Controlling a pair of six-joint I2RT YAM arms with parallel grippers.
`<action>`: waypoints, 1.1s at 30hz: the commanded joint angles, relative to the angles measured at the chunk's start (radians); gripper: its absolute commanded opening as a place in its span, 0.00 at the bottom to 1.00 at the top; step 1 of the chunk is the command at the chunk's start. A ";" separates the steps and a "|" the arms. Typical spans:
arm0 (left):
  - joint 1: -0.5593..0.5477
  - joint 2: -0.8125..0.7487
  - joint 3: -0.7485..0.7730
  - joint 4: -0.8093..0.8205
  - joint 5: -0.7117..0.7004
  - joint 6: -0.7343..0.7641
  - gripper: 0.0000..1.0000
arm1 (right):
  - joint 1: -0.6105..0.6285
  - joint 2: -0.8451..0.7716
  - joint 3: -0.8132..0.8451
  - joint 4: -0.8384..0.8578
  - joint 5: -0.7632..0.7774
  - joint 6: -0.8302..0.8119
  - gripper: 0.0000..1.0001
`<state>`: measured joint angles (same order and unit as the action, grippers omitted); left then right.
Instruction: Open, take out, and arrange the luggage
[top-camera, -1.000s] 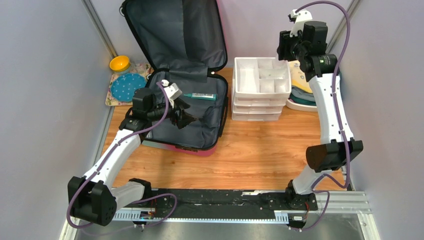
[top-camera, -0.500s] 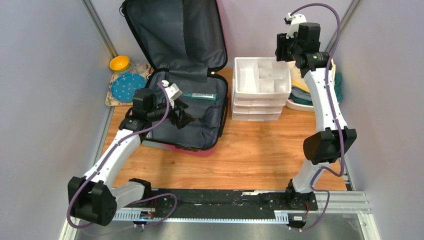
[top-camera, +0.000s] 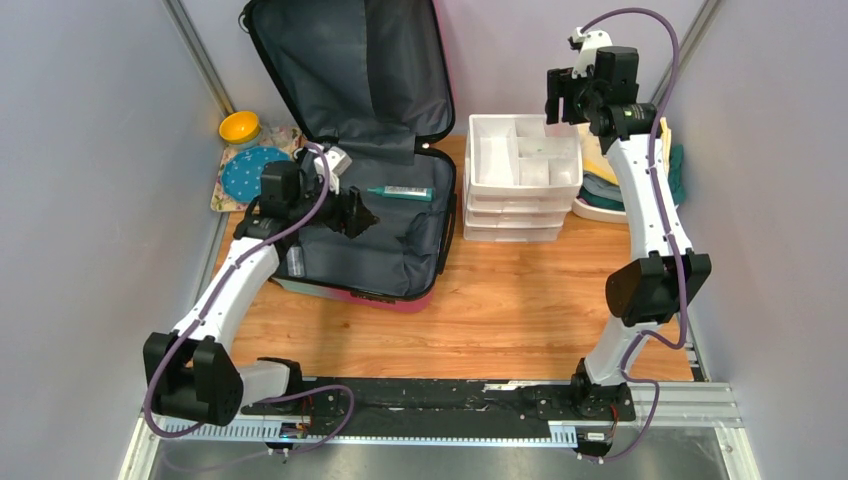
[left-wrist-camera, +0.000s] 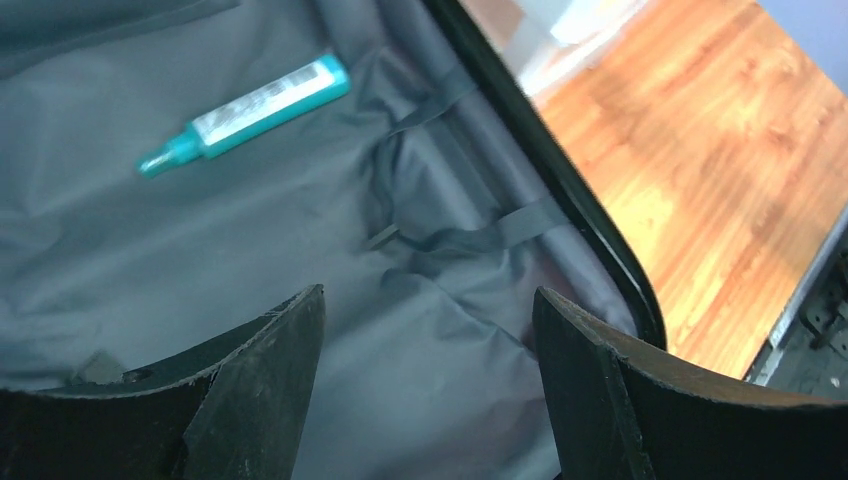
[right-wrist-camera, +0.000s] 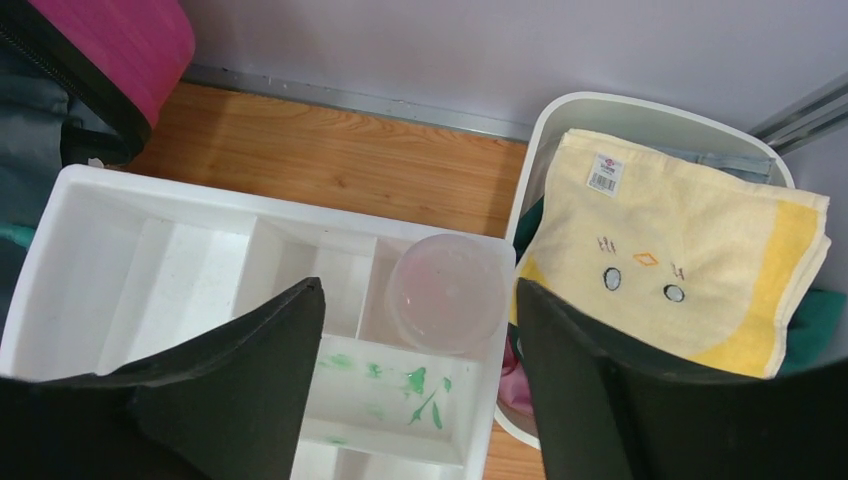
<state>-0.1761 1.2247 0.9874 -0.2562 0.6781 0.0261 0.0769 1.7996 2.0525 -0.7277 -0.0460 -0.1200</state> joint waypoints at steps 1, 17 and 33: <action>0.052 -0.004 0.031 -0.052 -0.095 -0.094 0.84 | -0.003 -0.025 0.035 0.037 0.000 0.014 0.80; 0.153 -0.039 -0.041 -0.411 -0.781 -0.290 0.75 | 0.076 -0.195 -0.074 0.048 -0.080 0.037 0.88; 0.168 0.122 -0.183 -0.147 -0.902 -0.281 0.60 | 0.113 -0.221 -0.086 0.004 -0.084 -0.017 0.91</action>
<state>-0.0162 1.3331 0.8619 -0.5312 -0.1818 -0.2489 0.1928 1.6051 1.9564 -0.7258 -0.1299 -0.1120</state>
